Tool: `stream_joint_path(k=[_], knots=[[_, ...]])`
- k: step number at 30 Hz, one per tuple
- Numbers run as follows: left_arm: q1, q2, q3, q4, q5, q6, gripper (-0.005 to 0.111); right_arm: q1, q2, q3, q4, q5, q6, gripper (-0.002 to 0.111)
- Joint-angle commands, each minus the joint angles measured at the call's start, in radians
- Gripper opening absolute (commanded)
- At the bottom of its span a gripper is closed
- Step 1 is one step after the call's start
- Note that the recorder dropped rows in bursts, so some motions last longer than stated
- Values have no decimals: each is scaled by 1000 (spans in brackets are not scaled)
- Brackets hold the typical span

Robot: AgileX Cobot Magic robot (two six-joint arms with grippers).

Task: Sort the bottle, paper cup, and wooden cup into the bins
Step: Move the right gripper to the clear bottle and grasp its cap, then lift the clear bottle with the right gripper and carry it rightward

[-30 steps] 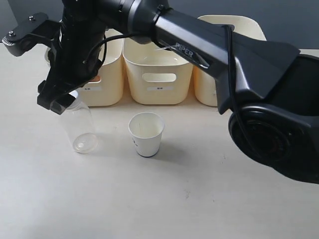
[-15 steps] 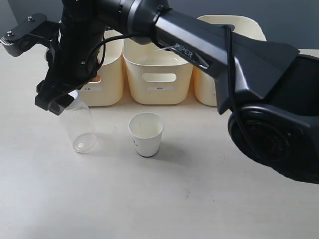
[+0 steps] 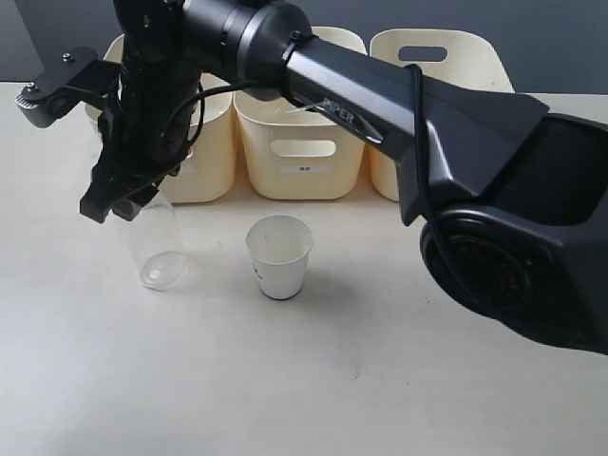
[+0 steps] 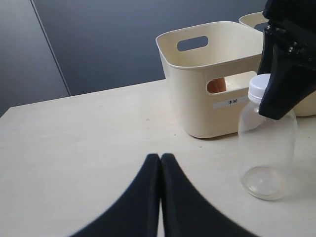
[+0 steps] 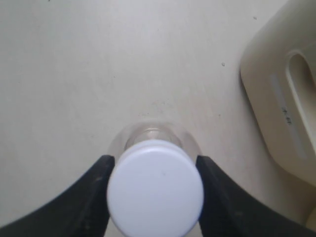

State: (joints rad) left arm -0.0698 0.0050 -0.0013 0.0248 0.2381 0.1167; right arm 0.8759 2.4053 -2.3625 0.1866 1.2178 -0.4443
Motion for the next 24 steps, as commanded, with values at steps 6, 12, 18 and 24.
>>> stream_joint_path(k=[6, 12, 18, 24], knots=[[-4, -5, 1, -1, 1, -2, 0, -3, -4, 5, -24, 3, -36, 1], [-4, -5, 1, -1, 1, -2, 0, -3, -16, 5, -24, 3, -36, 1], [-4, -5, 1, -1, 1, -2, 0, -3, -77, 5, -26, 3, -36, 1], [-4, -5, 1, -1, 1, -2, 0, -3, -148, 5, -54, 3, -34, 1]])
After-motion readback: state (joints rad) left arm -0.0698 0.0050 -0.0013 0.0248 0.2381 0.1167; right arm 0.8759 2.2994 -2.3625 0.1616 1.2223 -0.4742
